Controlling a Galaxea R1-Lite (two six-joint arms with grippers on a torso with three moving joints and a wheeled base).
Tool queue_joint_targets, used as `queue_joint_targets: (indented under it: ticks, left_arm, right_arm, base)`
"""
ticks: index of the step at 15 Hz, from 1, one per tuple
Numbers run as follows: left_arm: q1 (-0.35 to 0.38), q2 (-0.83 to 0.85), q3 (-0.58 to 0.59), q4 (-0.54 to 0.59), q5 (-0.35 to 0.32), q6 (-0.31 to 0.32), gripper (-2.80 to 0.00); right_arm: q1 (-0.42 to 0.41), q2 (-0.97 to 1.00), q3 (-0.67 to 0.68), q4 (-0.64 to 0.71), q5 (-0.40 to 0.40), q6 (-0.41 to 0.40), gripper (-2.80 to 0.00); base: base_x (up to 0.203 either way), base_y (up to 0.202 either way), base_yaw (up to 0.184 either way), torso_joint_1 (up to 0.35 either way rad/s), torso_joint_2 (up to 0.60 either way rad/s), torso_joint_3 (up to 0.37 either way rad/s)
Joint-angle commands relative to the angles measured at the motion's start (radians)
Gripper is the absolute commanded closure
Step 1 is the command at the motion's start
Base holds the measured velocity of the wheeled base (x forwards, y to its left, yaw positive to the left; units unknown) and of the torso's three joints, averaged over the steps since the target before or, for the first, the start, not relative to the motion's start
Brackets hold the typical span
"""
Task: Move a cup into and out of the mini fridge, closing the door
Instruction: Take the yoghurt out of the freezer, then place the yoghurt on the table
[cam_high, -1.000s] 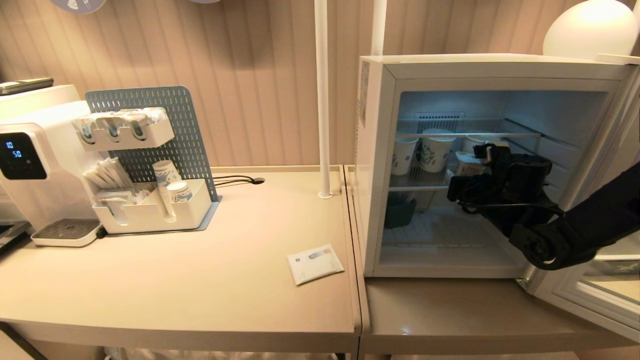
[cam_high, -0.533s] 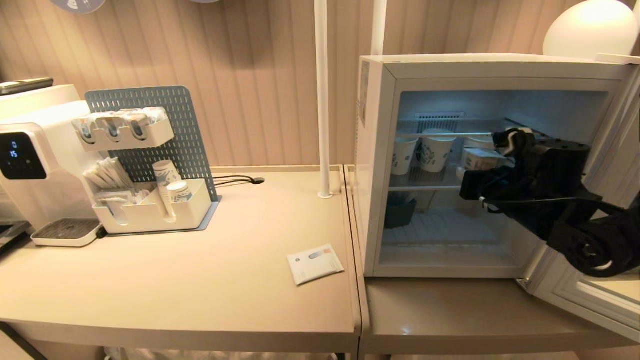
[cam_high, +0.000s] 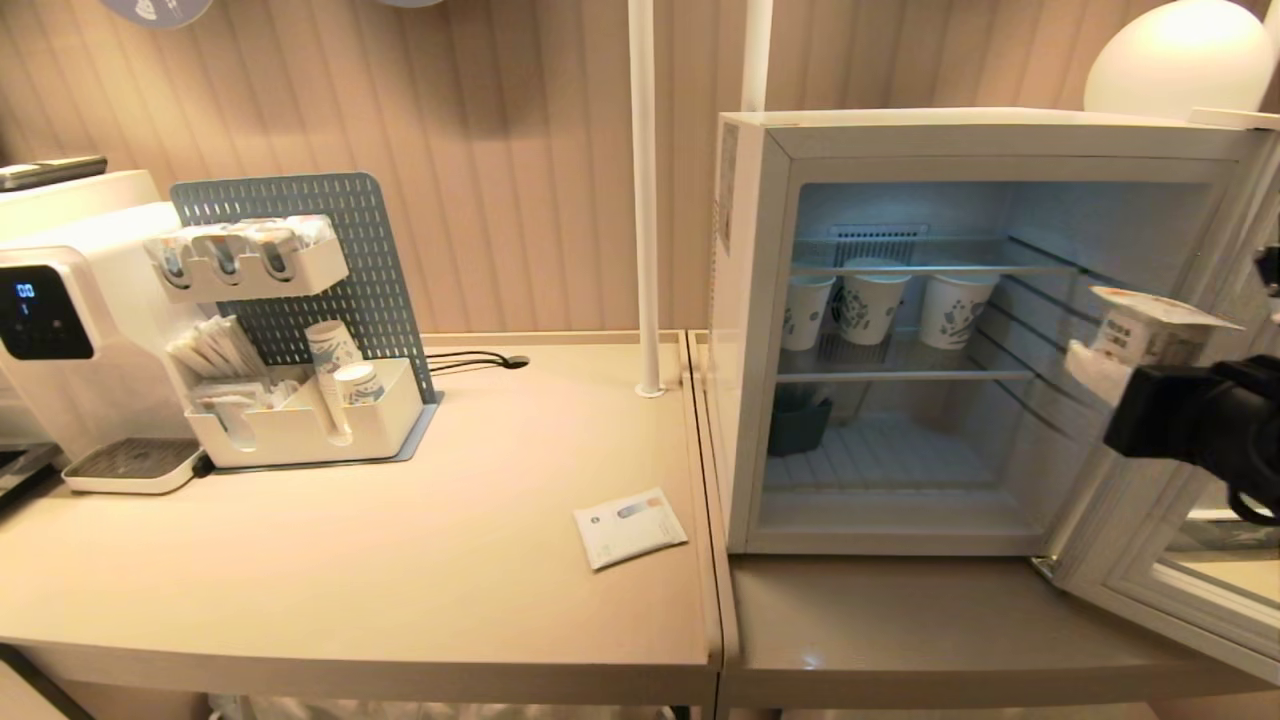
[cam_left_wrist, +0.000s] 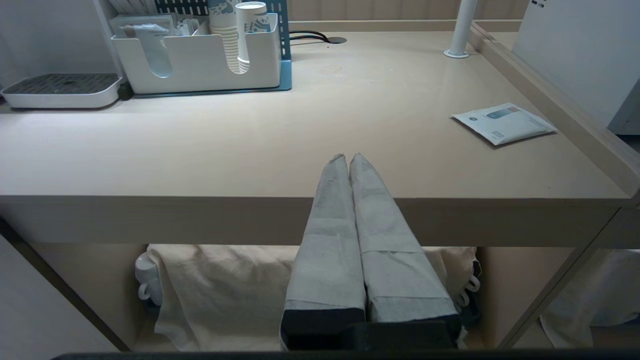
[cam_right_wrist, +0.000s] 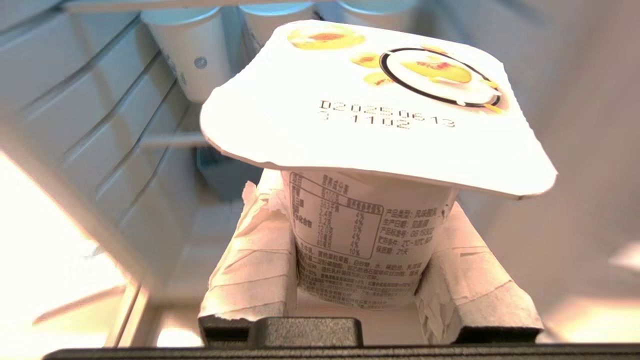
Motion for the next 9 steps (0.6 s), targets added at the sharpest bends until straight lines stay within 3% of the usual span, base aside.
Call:
queue_joint_targets:
  ticks: [1,5,7,9]
  left_arm:
    - [0.000,-0.002,0.000,-0.001,0.000,-0.001,0.00]
    - [0.000,-0.002,0.000,-0.001,0.000,-0.001,0.00]
    - [0.000,-0.002,0.000,-0.001,0.000,-0.001,0.00]
    - [0.000,-0.002,-0.001,-0.001,0.000,-0.001,0.00]
  right_arm:
    - [0.045,-0.311,0.062,0.149,-0.059,0.016,0.00]
    - [0.054,-0.685,0.042,0.557,-0.167,0.035,0.00]
    - [-0.058,-0.823,-0.034,0.752,-0.221,0.025,0.00]
    - [-0.217,-0.945,-0.067,0.855,-0.185,-0.010,0.00]
  base:
    - [0.000,0.000,0.000,0.000,0.00,0.000]
    - [0.000,0.000,0.000,0.000,0.00,0.000]
    - [0.000,0.000,0.000,0.000,0.00,0.000]
    - [0.000,0.000,0.000,0.000,0.00,0.000]
